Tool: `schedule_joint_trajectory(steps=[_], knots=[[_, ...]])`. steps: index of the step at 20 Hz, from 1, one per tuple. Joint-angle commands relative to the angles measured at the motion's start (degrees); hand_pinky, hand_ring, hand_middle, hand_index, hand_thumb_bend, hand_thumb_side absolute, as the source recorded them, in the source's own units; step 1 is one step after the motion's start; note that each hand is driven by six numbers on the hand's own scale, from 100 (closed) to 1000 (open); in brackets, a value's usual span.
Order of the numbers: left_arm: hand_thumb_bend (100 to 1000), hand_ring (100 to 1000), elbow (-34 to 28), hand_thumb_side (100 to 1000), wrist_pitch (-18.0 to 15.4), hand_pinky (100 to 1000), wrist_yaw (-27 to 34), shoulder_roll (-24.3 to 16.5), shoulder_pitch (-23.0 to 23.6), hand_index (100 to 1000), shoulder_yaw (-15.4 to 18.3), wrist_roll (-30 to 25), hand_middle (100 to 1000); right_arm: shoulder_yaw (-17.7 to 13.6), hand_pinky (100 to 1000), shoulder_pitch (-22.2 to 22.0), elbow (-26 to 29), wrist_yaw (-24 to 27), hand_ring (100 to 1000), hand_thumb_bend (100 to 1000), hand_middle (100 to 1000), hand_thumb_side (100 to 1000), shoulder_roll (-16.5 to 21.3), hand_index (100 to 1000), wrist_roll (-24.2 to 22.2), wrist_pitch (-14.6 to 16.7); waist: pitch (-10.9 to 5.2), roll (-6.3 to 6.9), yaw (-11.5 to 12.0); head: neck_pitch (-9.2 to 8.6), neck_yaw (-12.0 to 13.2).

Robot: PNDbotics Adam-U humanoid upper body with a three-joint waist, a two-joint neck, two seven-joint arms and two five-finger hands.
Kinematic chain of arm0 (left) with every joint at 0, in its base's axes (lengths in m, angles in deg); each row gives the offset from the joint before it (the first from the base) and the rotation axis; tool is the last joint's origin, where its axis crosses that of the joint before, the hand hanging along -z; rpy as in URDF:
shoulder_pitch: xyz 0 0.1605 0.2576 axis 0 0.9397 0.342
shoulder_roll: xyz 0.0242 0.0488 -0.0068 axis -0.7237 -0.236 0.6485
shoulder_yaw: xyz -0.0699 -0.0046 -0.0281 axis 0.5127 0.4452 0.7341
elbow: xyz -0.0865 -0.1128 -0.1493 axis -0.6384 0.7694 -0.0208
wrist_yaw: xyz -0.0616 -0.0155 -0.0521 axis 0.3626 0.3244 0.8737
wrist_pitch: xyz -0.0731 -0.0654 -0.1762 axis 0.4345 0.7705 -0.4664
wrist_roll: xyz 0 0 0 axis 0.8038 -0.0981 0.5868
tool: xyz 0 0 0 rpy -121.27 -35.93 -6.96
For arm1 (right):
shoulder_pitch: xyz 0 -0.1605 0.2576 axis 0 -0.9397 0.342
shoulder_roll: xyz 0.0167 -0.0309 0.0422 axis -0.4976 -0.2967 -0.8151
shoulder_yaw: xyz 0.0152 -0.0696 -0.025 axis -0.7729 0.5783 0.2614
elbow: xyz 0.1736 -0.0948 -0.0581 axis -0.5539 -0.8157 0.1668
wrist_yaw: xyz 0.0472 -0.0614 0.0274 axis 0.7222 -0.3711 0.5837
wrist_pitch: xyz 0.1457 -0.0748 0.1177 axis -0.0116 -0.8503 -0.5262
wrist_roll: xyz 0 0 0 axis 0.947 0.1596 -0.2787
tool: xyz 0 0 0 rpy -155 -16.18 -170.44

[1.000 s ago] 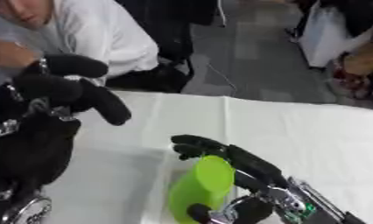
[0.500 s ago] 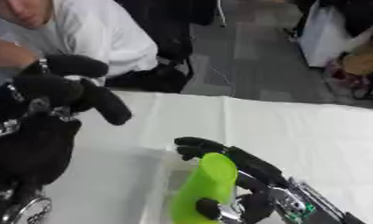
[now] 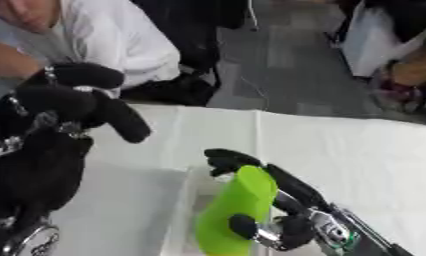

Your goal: Pick up objects on the table and place them in the box.

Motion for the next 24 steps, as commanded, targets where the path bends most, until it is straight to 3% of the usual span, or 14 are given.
schedule_joint_trajectory(steps=[1,2,3,4,5,6,9,10,11,12,13,14,18,24], knots=[[203,532,-0.97,907,-0.08,564,0.28,-0.80,-0.88,783,0.34,-0.19,769,-0.74,838,0.79,1.82,-2.56,806,531,1000,598,1.06,1000,-0.78,0.85,-1.13,0.36,-0.08,-0.31,0.30],[202,532,-0.97,907,-0.09,564,0.27,-0.79,-0.87,783,0.34,-0.20,769,-1.14,567,0.85,2.31,-3.31,629,581,900,323,0.96,987,-0.06,1.09,-1.12,0.39,-0.11,-0.32,0.31],[203,532,-0.97,907,-0.10,564,0.27,-0.80,-0.86,783,0.34,-0.21,769,-1.41,723,0.85,2.74,-3.62,731,556,947,400,0.96,1000,1.42,1.47,-1.11,0.40,-0.13,-0.34,0.33],[202,532,-0.97,907,-0.11,564,0.28,-0.79,-0.86,783,0.34,-0.22,768,-1.69,152,0.88,3.19,-3.23,399,507,680,142,0.85,757,3.56,2.04,-1.11,0.42,-0.14,-0.33,0.35],[202,532,-0.97,907,-0.11,564,0.27,-0.80,-0.85,783,0.33,-0.24,768,-1.90,206,0.89,3.59,-2.14,429,535,727,168,0.83,808,6.34,2.89,-1.10,0.42,-0.16,-0.33,0.37],[203,532,-0.97,908,-0.11,564,0.27,-0.79,-0.85,783,0.33,-0.25,768,-1.89,100,0.93,3.82,-1.02,226,284,460,191,0.87,529,8.80,3.79,-1.09,0.42,-0.15,-0.33,0.40],[203,532,-0.97,908,-0.10,564,0.30,-0.78,-0.87,783,0.31,-0.27,768,-1.42,100,0.99,4.02,1.03,213,277,455,201,1.12,522,13.37,6.38,-1.07,0.40,-0.13,-0.34,0.45],[203,532,-0.97,908,-0.09,564,0.30,-0.78,-0.89,783,0.31,-0.28,768,-1.17,100,0.93,3.91,1.17,301,307,532,242,1.15,600,13.81,7.07,-1.06,0.39,-0.13,-0.36,0.45],[203,532,-0.97,908,-0.08,564,0.30,-0.79,-0.90,783,0.31,-0.29,768,-0.88,100,0.83,3.68,1.01,301,307,532,242,1.16,600,13.61,7.57,-1.06,0.39,-0.13,-0.38,0.48],[203,532,-0.97,908,-0.08,565,0.31,-0.79,-0.91,783,0.32,-0.29,768,-0.66,170,0.75,3.46,0.72,395,345,657,366,1.14,706,13.13,7.94,-1.06,0.39,-0.14,-0.40,0.48],[203,532,-0.97,908,-0.08,565,0.32,-0.79,-0.92,783,0.33,-0.28,768,-0.48,170,0.64,3.22,0.16,395,345,657,366,1.11,706,12.24,8.17,-1.06,0.40,-0.17,-0.45,0.47],[203,532,-0.97,908,-0.08,565,0.33,-0.80,-0.93,783,0.34,-0.27,768,-0.42,236,0.53,3.09,-0.15,442,310,738,486,1.03,767,11.53,8.32,-1.07,0.41,-0.21,-0.49,0.47],[203,532,-0.97,909,-0.02,565,0.25,-0.98,-0.71,783,0.47,-0.17,768,-0.47,306,-1.06,5.76,2.93,480,169,797,707,1.94,821,9.64,8.05,-1.20,0.50,-0.85,-1.89,0.65],[198,532,-0.97,911,-0.24,562,-0.74,-2.75,1.41,782,0.57,-0.17,769,-3.74,320,-8.65,24.46,16.56,485,100,799,750,9.28,821,9.61,3.09,-2.36,0.46,-3.22,-13.39,-1.65]])
